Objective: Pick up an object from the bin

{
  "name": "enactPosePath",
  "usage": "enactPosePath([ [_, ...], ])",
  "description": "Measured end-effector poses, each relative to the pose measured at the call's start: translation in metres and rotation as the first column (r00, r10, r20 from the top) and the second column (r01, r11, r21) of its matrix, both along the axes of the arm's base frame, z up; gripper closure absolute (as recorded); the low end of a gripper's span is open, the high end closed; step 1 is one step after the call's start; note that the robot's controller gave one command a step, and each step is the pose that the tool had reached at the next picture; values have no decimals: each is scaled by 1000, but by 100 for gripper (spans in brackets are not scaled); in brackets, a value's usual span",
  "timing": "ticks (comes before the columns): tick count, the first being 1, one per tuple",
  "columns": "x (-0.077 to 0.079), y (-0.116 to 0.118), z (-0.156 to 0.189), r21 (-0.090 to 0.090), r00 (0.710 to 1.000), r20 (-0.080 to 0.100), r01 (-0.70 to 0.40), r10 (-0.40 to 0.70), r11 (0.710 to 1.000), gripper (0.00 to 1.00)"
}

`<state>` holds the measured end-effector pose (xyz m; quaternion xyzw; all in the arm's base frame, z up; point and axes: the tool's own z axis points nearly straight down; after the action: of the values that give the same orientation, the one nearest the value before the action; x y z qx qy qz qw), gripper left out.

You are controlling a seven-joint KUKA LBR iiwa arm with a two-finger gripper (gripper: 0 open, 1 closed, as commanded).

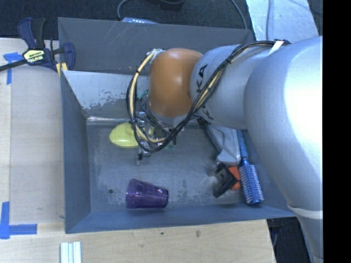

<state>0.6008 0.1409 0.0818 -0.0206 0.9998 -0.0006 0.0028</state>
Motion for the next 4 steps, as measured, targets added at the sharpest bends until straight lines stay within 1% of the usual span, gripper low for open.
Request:
enactPosePath([
  [1, 10, 2, -9, 11, 990, 16, 137, -137, 991, 100],
  [2, 10, 2, -9, 11, 990, 17, 137, -137, 991, 100],
  [3, 2, -7, 26, 11, 990, 17, 136, -137, 991, 100],
  [4, 7, 9, 70, 11, 984, 18, 175, -175, 985, 100],
])
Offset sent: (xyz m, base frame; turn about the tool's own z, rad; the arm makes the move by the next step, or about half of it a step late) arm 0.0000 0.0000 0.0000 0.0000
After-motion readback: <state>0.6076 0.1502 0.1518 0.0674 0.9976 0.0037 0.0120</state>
